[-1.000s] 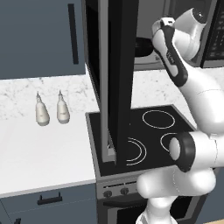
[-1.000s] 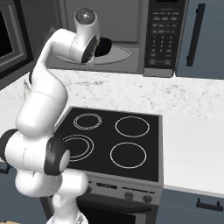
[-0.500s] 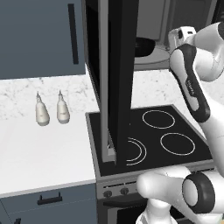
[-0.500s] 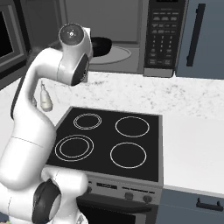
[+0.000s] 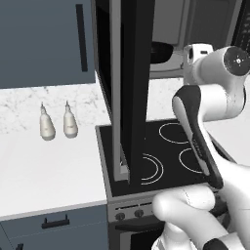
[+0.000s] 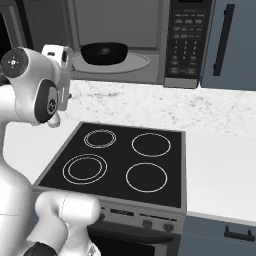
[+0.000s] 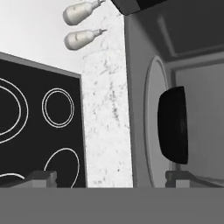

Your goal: Open the microwave, place the bowl with waffle inside the microwave, then close the microwave door and turn it on.

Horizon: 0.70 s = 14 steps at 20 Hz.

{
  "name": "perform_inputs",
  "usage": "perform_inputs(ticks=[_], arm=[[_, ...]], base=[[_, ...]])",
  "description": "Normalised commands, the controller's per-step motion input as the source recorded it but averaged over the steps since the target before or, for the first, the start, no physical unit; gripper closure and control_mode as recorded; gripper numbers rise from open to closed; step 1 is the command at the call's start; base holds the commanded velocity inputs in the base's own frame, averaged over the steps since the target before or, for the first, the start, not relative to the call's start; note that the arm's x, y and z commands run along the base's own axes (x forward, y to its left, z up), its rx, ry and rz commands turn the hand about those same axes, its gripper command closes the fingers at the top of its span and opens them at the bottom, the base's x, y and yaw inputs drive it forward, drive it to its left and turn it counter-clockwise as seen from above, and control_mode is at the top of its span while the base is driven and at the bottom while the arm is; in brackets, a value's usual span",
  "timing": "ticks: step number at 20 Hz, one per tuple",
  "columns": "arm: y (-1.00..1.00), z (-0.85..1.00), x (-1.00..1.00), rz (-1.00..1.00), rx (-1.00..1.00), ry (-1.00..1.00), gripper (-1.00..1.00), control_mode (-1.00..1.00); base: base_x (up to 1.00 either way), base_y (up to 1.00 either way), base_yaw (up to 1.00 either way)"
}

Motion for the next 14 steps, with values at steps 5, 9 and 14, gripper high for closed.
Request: perform_inputs(ticks=[5, 9, 14], arm=[[0.08, -0.45, -0.26, 0.0, -0.02, -0.18, -1.0, -1.0], [0.26, -0.39, -0.18, -0.03, 0.0, -0.18, -1.0, -1.0], [0.49, -0.2, -0.07, -0.1, -0.06, -0.27, -1.0, -1.0]], base=[[0.0, 0.0, 0.0], [0.0, 0.0, 0.0], [0.0, 0.0, 0.0]])
